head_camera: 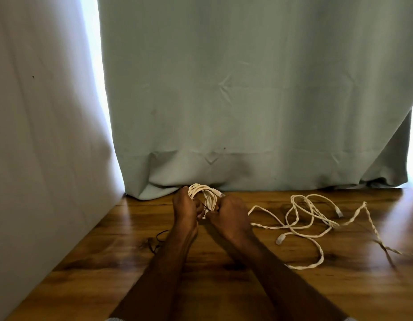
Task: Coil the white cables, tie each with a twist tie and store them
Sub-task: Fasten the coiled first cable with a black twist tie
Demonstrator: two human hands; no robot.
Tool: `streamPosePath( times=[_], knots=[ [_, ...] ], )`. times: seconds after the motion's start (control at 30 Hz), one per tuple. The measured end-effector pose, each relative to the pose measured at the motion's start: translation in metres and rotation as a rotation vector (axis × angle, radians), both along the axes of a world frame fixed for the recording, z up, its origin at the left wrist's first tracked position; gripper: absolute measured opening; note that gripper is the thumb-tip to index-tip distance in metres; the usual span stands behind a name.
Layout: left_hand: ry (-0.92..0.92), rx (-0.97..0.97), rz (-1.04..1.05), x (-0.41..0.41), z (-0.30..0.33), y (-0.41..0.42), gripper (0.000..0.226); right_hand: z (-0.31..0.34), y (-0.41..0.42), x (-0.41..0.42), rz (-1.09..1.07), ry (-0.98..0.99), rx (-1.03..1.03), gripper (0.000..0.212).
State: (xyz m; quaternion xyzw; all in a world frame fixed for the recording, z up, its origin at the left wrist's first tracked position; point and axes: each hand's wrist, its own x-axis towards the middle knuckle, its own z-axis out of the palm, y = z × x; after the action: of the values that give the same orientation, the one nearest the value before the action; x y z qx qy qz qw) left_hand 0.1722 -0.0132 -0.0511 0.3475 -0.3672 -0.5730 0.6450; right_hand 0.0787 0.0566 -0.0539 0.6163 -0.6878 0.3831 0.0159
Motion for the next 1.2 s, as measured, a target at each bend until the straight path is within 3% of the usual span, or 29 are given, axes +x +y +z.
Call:
streamPosePath(
  times=[0.2, 0.37, 0.53, 0.63, 0.73, 0.87, 1.0, 1.1, 1.2],
  knots=[
    [-0.176, -0.152, 0.05, -0.006, -0.004, 0.006, 0.027, 0.001, 0.003, 0.006, -0.018, -0.089, -0.087, 0.028],
    [-0.149, -0.204, 0.06, -0.017, -0.001, 0.019, 0.02, -0.005, -0.006, 0.008, -0.004, -0.484, -0.195, 0.021],
    [-0.172, -0.162, -0.012, -0.019, -0.003, 0.02, 0.027, -0.008, -0.009, 0.012, 0.091, -0.799, -0.226, 0.032],
    [-0.234, -0.206, -0.046, -0.019, -0.007, 0.023, 0.035, -0.011, -0.009, 0.01, 0.103, -0.815, -0.234, 0.032],
    [-0.343, -0.252, -0.039, -0.018, -0.01, 0.022, 0.027, -0.016, -0.012, 0.009, 0.072, -0.75, -0.257, 0.03],
    [-0.321, -0.246, -0.027, -0.016, -0.013, 0.02, 0.027, -0.016, -0.012, 0.009, 0.061, -0.682, -0.231, 0.023],
    [-0.253, -0.171, 0.019, -0.012, -0.015, 0.014, 0.026, -0.004, -0.004, -0.001, 0.016, -0.571, -0.33, 0.022],
    [-0.191, -0.127, -0.007, -0.011, -0.017, 0.013, 0.023, 0.009, 0.0, -0.012, 0.263, -0.896, -0.324, 0.022],
    [-0.185, -0.121, -0.076, -0.012, -0.019, 0.012, 0.023, 0.018, 0.008, -0.023, 0.558, -1.199, -0.214, 0.055]
  ],
)
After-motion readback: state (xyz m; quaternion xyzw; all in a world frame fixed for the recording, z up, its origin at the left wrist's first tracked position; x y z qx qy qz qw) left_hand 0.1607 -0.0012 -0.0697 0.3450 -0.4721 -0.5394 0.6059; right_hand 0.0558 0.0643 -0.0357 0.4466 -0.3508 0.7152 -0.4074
